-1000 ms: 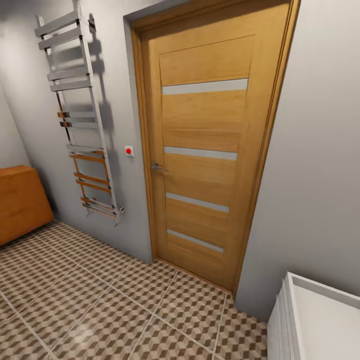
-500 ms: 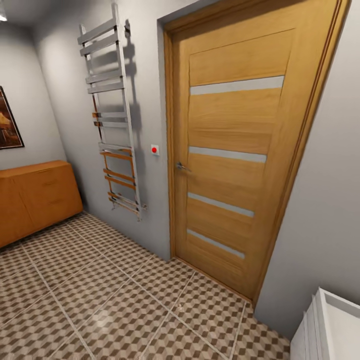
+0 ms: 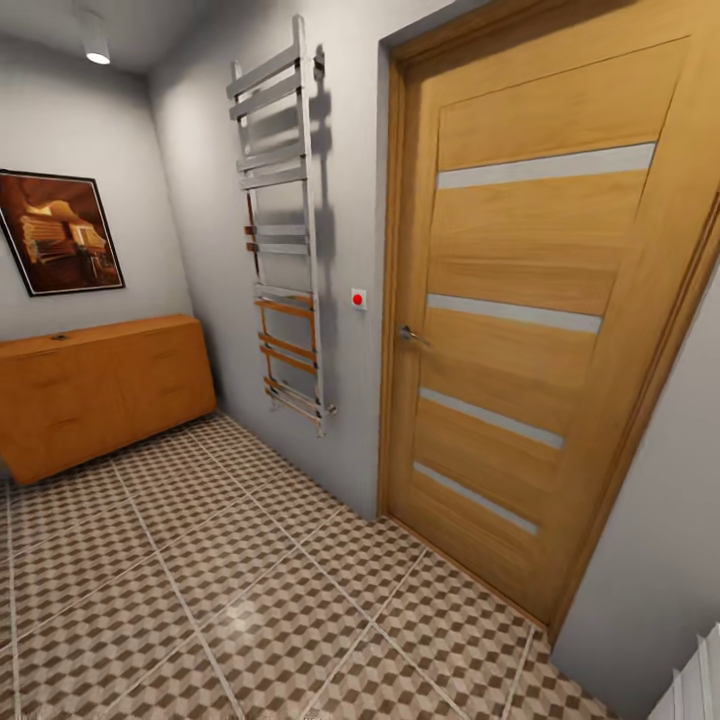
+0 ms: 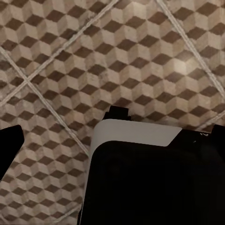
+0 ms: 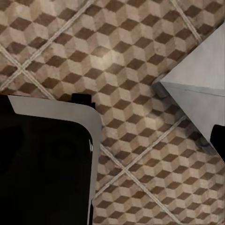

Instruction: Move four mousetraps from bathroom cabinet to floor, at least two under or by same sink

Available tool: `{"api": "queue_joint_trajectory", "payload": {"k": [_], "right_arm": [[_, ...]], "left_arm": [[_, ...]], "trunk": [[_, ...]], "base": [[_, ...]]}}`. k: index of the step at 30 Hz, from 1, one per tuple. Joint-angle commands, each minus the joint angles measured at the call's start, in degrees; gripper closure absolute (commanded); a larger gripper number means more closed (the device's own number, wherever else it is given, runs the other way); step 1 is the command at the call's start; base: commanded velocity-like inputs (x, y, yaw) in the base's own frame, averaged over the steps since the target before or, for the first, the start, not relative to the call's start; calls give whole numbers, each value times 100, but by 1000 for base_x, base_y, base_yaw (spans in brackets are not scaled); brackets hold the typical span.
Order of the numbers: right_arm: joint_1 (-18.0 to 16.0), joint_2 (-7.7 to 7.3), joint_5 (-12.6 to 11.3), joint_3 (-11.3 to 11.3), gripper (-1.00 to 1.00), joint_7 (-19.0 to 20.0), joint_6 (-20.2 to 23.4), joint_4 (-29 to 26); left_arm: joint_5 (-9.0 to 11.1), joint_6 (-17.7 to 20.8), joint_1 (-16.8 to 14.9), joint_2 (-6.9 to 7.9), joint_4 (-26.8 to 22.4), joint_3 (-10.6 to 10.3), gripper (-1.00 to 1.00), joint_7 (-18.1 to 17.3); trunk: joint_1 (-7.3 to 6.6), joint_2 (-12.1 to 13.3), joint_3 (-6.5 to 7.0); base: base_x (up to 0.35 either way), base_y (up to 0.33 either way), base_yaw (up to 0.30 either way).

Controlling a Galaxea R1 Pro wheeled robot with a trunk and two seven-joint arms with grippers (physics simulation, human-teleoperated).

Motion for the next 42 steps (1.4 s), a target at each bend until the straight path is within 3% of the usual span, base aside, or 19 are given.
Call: {"api": "queue_joint_trajectory", "payload": {"k": [1, 42], "right_arm": [[-8, 1, 3, 43, -100, -19, -32, 18], [-5, 1, 3, 43, -100, -19, -32, 18]], "left_arm": [[49, -2, -4, -2, -1, -49, -100, 21], [49, -2, -4, -2, -1, -49, -100, 18]], "trunk": [[0, -5, -7], [0, -5, -7]], "base": [[0, 0, 297], [0, 0, 296]]}}
